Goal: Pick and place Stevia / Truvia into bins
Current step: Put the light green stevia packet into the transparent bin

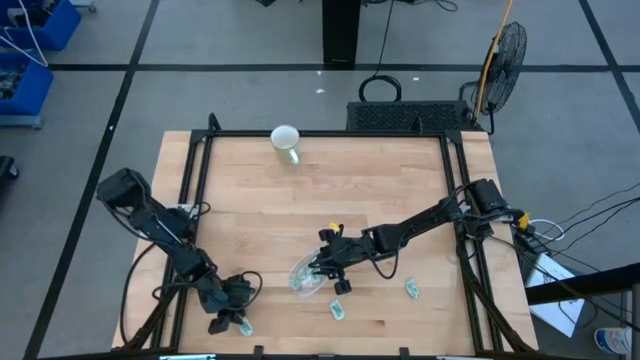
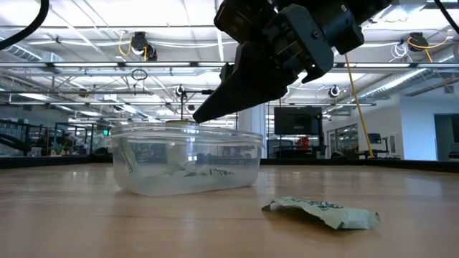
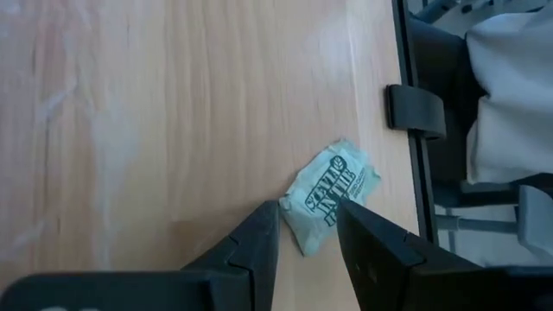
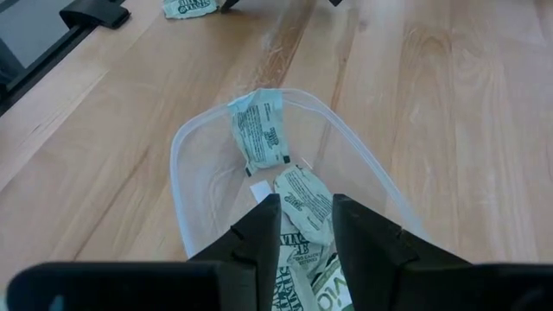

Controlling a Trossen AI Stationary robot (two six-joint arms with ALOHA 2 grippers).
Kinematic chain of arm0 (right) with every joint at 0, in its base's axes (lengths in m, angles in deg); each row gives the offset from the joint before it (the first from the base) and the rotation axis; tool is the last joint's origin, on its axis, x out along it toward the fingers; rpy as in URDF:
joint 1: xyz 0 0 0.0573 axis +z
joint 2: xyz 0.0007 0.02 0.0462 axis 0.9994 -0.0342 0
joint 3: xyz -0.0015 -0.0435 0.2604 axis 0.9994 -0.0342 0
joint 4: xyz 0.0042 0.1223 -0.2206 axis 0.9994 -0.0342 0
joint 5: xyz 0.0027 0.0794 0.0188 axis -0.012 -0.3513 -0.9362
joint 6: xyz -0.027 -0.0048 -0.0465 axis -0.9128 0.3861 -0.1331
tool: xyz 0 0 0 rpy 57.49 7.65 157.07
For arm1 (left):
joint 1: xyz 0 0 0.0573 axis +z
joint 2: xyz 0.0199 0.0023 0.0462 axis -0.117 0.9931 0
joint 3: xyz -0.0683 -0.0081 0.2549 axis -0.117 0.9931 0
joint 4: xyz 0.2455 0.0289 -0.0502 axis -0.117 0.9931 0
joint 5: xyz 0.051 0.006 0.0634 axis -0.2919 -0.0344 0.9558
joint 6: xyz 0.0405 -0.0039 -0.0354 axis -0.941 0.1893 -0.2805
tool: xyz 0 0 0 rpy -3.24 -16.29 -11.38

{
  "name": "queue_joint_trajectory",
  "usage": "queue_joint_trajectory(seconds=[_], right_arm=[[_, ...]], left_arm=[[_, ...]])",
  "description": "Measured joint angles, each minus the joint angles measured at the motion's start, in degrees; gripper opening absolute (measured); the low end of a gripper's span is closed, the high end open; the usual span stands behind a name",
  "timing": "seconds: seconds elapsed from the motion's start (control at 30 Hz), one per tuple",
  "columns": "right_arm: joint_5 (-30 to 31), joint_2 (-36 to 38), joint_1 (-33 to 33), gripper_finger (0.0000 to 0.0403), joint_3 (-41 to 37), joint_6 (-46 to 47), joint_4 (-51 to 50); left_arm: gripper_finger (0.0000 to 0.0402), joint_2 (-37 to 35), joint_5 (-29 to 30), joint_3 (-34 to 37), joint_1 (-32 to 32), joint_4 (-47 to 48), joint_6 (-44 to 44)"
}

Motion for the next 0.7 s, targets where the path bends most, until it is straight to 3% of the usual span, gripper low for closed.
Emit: queue_joint_trajectory(seconds=[0.5, 0.7], right_arm=[[0.0, 0.0, -0.8, 0.0100, 0.0, 0.2, 0.0], [-0.2, 0.0, -0.8, 0.0100, 0.0, 0.2, 0.0]], left_arm=[[0.0126, 0.2, 1.8, 0.1, 0.1, 0.5, -5.4], [0.0065, 0.2, 0.9, 0.0, 0.1, 3.3, -4.9]])
